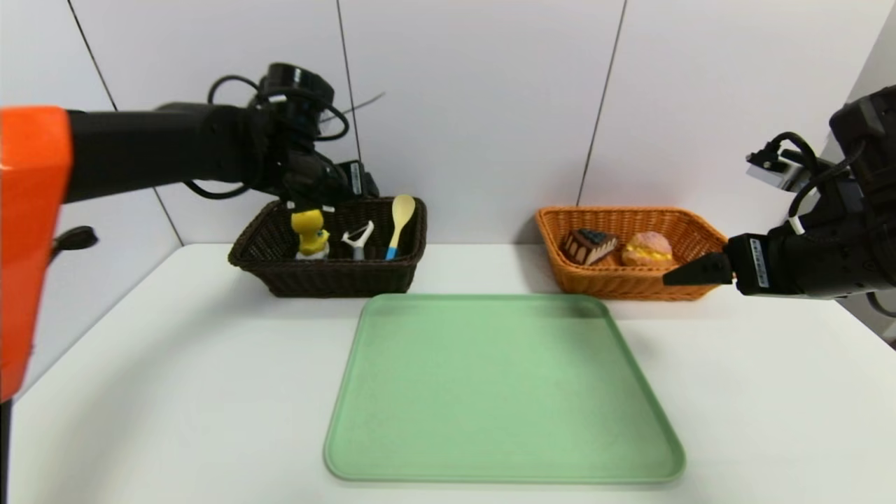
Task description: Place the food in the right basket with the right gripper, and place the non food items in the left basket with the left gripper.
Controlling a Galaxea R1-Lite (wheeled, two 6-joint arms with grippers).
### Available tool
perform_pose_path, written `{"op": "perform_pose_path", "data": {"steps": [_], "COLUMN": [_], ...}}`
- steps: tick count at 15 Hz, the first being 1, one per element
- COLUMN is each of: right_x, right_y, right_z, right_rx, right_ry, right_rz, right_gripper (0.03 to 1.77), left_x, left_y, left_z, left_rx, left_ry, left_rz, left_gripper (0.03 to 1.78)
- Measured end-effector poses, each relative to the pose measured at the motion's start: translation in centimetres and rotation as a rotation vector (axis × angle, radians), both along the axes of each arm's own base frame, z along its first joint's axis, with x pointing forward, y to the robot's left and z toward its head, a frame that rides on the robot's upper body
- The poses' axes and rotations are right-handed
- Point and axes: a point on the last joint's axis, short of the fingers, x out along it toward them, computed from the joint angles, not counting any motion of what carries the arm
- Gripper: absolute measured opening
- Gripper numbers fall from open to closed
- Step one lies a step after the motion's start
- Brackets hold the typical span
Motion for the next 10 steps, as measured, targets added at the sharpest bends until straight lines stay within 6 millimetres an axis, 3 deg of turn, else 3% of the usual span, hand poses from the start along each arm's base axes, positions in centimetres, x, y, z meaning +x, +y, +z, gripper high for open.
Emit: {"op": "perform_pose_path", "data": {"steps": [3, 5, 7, 10], "right_x": [-0.9, -1.9, -3.6, -7.2], "right_y": [-0.2, -0.4, -0.4, -0.6], "right_z": [0.6, 1.1, 1.8, 2.8], "right_rx": [-0.063, -0.101, -0.103, -0.089], "right_ry": [-0.043, -0.074, -0.114, -0.188], "right_rz": [-0.047, -0.079, -0.076, -0.085], "right_gripper": [1.71, 1.71, 1.71, 1.71], "left_x": [-7.7, -14.9, -22.1, -31.8], "left_y": [2.4, 5.1, 8.3, 11.9], "left_z": [7.1, 10.8, 12.2, 11.1], "left_rx": [-0.005, 0.001, 0.024, 0.010], "left_ry": [-0.071, -0.101, -0.115, -0.133], "left_rz": [-0.016, -0.011, 0.035, 0.115], "left_gripper": [1.54, 1.58, 1.61, 1.64]}}
